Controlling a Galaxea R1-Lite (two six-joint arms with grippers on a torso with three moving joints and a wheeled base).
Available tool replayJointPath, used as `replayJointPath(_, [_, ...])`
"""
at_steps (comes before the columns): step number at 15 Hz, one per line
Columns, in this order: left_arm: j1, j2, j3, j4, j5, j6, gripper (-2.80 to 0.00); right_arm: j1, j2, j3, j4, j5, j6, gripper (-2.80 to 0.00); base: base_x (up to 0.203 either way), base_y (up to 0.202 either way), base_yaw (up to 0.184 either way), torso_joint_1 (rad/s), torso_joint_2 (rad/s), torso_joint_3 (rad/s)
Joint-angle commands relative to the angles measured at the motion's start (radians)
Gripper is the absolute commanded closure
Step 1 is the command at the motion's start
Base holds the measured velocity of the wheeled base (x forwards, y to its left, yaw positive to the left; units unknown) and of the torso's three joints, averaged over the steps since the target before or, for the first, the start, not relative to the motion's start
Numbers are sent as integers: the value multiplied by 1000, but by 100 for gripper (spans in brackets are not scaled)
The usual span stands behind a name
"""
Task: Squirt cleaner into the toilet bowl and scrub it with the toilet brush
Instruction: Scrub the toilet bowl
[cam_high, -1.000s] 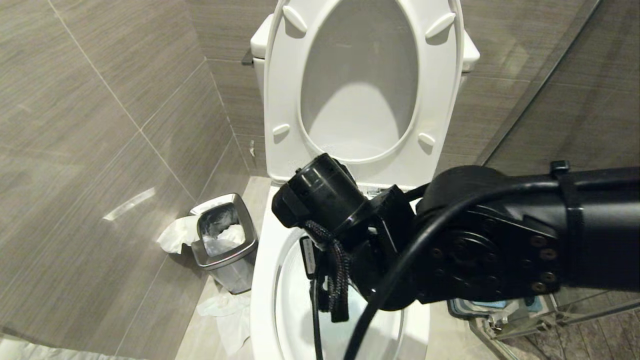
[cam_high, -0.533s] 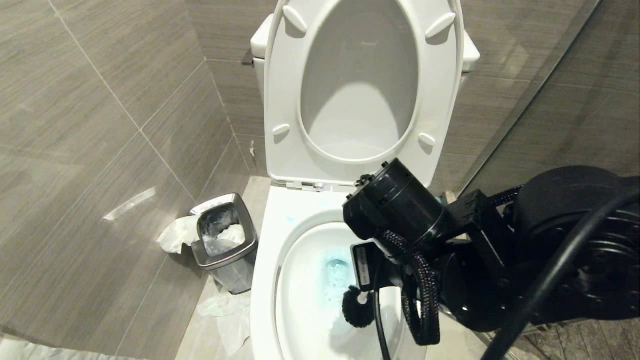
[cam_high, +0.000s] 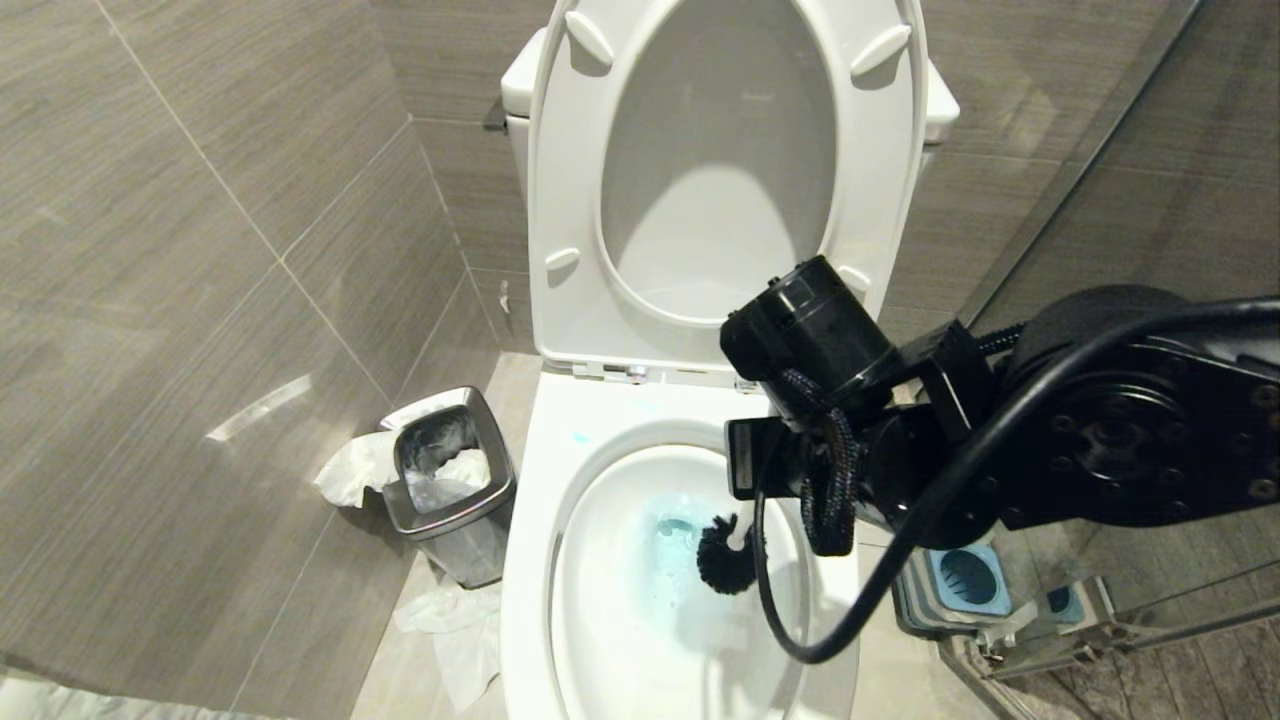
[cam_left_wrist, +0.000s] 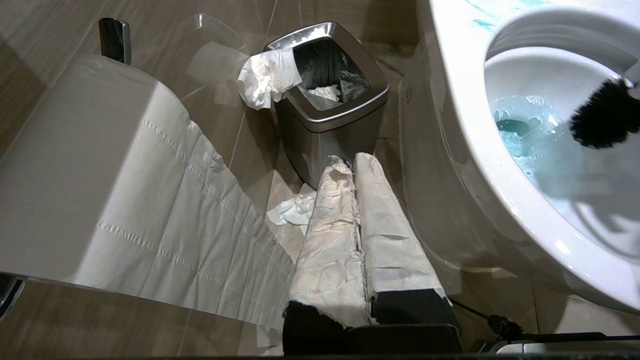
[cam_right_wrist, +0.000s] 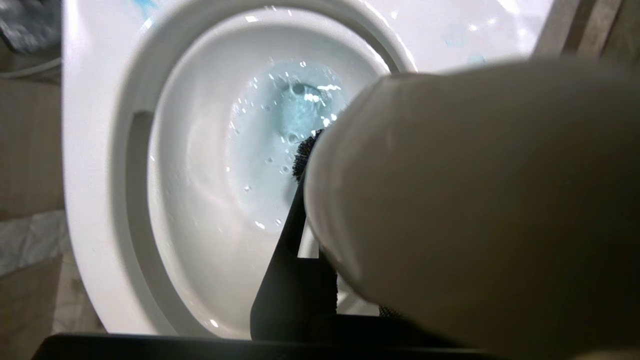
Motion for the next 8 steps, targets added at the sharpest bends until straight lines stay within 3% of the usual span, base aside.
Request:
replayJointPath(1, [0,0,0,0,0,0,0,-1,103,-116,1,-5,-4,0,0,0,0,0,0,0])
replayJointPath(5, [0,0,0,0,0,0,0,52,228,-312,7,-3,-56,0,0,0,0,0,0,0])
replayJointPath(8, [0,0,0,0,0,0,0,143,230,-315,12,-3,-57,0,0,0,0,0,0,0])
